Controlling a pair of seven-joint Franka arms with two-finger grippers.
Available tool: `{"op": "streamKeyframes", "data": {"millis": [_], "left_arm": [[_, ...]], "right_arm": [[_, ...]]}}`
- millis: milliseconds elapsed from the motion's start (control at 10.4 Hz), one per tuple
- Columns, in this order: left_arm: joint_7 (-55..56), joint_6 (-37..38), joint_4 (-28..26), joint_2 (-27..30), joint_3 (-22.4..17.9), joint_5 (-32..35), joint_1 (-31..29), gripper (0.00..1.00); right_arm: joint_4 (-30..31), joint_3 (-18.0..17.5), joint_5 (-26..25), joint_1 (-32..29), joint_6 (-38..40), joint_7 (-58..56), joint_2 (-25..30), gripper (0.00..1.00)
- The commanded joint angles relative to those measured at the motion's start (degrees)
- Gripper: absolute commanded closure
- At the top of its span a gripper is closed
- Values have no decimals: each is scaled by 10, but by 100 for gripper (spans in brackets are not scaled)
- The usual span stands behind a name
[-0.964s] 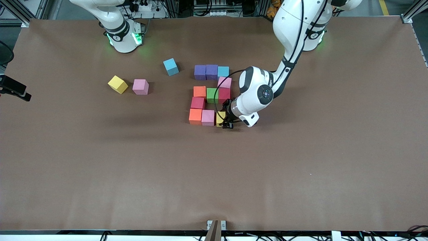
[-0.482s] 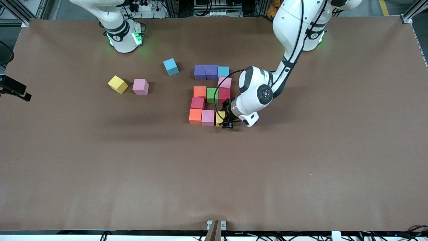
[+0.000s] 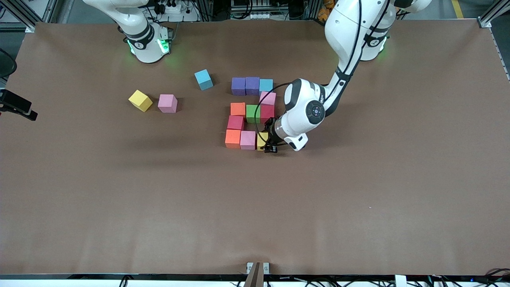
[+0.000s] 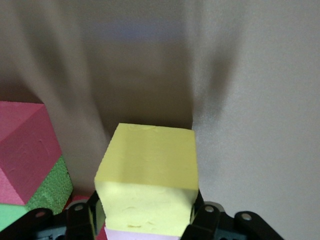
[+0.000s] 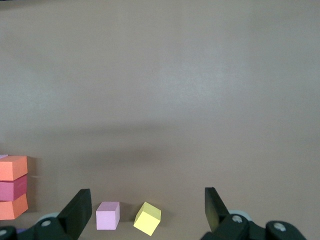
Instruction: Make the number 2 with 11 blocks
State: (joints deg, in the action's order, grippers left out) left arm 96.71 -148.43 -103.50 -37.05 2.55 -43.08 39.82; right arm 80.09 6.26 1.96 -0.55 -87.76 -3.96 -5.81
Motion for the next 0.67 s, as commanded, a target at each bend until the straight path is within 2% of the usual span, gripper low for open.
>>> {"op": "streamKeyframes", "data": {"millis": [0, 289, 386, 482, 578], "left_arm": [[-8, -8, 8, -6, 6, -16, -1, 32], [-9, -8, 11, -13, 6, -14, 1, 26], [-9, -8, 11, -14, 6, -14, 0, 11], [-10, -8, 12, -14, 5, -8, 1, 0], [-10, -8, 16, -13, 6, -7, 1, 0]], "right_arm": [[-7, -7, -1, -7, 7, 6, -1, 0], [-7, -7, 0, -7, 6, 7, -2, 0], [-7, -7, 0, -6, 6, 6, -2, 0], [-7, -7, 0, -7, 6, 6, -2, 0], [-7, -7, 0, -7, 5, 6, -2, 0]]}}
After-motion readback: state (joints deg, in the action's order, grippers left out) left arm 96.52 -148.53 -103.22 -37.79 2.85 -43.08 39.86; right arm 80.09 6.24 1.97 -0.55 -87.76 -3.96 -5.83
